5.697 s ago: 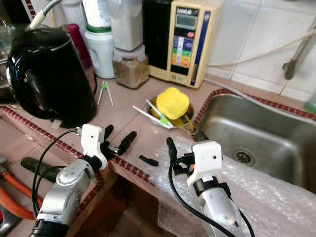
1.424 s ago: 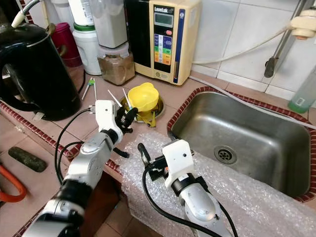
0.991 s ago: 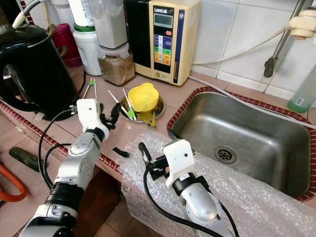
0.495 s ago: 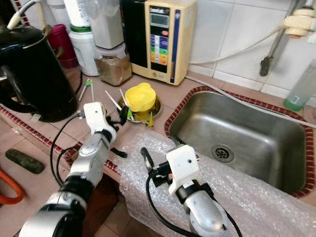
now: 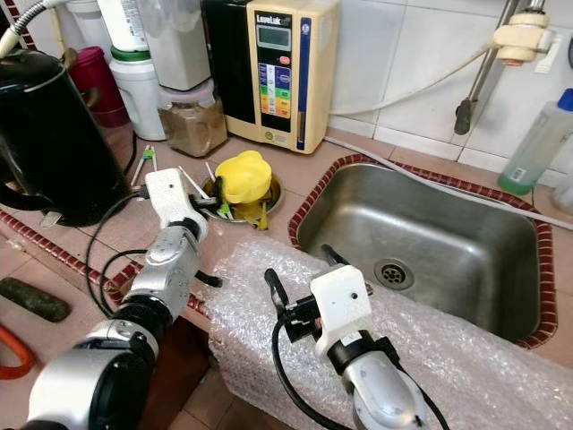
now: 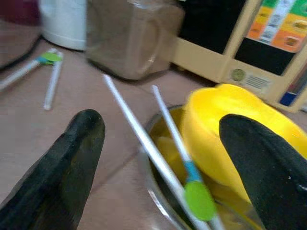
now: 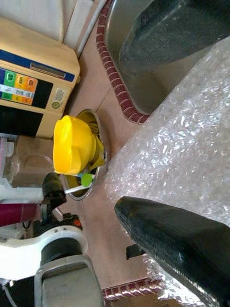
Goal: Kitchen organization
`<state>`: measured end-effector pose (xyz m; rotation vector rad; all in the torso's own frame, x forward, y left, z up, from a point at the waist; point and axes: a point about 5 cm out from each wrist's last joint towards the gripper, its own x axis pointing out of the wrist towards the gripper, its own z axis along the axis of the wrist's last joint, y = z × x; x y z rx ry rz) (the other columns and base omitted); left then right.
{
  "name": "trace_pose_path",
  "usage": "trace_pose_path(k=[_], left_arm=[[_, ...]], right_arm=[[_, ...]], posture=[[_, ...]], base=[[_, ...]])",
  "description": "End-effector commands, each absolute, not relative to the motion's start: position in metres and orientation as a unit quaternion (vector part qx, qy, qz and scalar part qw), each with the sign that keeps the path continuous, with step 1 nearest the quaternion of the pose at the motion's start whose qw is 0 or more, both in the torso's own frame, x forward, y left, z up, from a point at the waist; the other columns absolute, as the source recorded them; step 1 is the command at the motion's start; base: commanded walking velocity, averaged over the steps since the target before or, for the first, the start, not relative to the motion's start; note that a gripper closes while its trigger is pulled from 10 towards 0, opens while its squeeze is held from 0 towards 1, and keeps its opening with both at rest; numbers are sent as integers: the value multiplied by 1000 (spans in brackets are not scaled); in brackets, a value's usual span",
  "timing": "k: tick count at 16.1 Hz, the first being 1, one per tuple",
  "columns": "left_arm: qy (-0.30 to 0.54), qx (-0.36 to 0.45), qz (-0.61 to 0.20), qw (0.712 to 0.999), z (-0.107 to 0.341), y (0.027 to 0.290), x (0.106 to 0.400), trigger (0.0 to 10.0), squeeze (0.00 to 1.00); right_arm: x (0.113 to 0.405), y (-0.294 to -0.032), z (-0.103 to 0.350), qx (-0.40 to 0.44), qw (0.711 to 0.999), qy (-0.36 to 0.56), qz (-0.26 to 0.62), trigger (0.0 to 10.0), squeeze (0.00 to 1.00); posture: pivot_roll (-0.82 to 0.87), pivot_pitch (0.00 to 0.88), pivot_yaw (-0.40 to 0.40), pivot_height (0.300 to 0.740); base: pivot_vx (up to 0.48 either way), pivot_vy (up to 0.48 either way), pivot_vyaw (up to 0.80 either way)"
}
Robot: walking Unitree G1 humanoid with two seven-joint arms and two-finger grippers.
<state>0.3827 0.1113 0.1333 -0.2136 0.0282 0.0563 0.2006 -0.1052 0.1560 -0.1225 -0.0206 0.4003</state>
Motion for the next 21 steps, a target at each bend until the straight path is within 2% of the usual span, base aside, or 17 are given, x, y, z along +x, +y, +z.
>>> trace_pose_path(k=[1, 5, 6, 14, 21], left_arm=[[7, -100, 34, 994, 139, 112, 385, 10000, 1000], [16, -78, 78, 994, 132, 124, 385, 10000, 1000], [19, -67, 86, 994, 132, 126, 385, 10000, 0], [41, -66, 41, 996, 131, 102, 386, 10000, 0], [74, -28, 35, 996, 124, 97, 385, 10000, 0]], right_arm=[[199, -107, 160, -63, 979, -16, 192, 10000, 0], [194, -110, 162, -72, 978, -10, 195, 10000, 0], [194, -110, 163, -74, 978, -11, 194, 10000, 0], [190, -105, 163, -62, 982, -8, 176, 10000, 0], [183, -106, 162, -60, 986, -1, 155, 10000, 0]], posture=[[-225, 0, 29, 740], [-228, 0, 11, 740], [-227, 0, 14, 740], [-250, 30, 61, 740], [-278, 35, 90, 740]], base=[[0, 0, 0], [0, 0, 0], [0, 0, 0], [0, 0, 0], [0, 0, 0]])
